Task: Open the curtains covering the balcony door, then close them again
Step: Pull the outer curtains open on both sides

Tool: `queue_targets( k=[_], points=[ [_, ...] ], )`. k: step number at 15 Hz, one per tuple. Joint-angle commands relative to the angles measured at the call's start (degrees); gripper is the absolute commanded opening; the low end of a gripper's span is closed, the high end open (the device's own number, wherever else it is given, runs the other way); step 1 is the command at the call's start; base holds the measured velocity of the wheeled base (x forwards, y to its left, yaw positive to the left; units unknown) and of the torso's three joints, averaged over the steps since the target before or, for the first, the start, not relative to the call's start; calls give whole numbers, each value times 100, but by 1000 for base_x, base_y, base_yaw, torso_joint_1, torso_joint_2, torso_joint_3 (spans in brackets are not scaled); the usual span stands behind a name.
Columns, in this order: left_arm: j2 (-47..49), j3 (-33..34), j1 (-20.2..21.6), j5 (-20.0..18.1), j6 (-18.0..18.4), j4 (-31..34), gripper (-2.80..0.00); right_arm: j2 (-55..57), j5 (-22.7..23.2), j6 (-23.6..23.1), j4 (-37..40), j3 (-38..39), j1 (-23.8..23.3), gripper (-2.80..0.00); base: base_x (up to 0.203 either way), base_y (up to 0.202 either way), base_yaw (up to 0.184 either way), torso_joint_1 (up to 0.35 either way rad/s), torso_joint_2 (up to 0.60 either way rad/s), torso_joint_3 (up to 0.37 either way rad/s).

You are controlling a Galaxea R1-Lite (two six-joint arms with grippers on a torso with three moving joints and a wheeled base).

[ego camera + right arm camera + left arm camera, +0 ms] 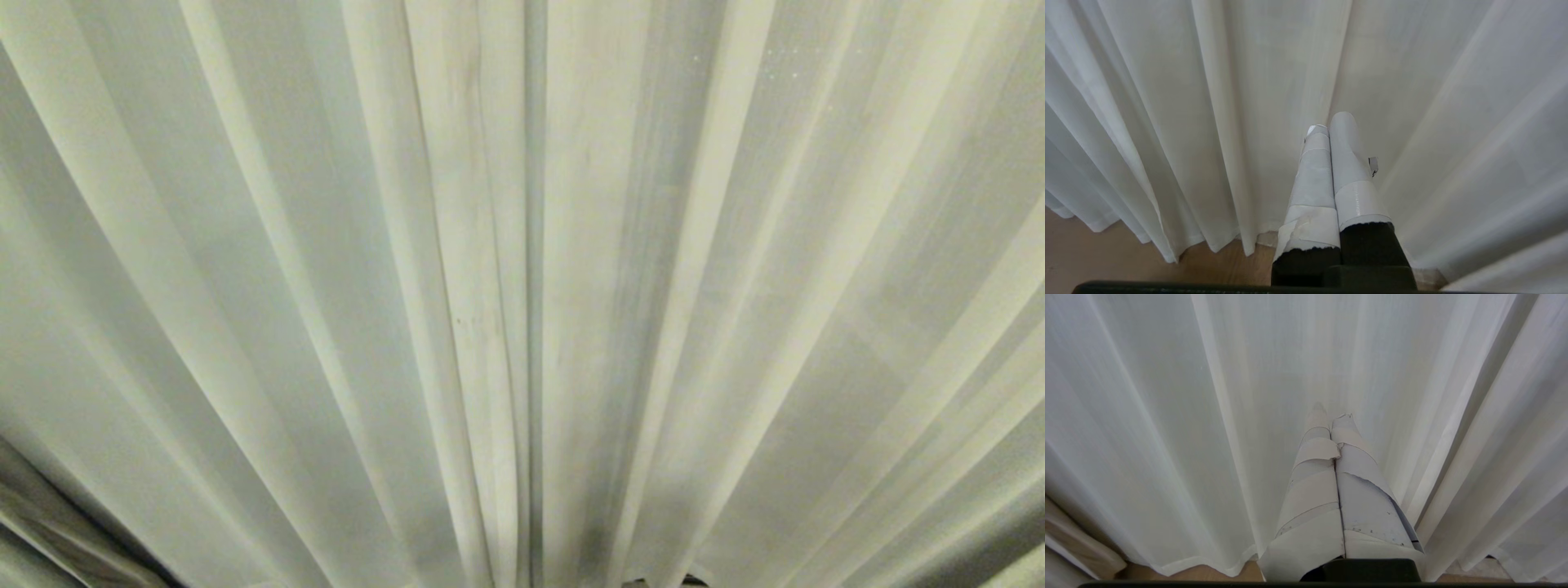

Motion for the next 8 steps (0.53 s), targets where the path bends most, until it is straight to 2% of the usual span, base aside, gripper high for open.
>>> queue_targets(
  k=[1,5,8],
  points=[
    [0,0,0,-4,1,-2,-280,-490,-8,-210,99,45,-18,-280,0,0,0,0,0,0],
    [0,0,0,-4,1,-2,-280,-490,-13,-111,112,46,-12,-280,0,0,0,0,0,0],
    [0,0,0,3,1,-2,-280,-490,-16,165,103,46,-20,-280,0,0,0,0,0,0]
  ],
)
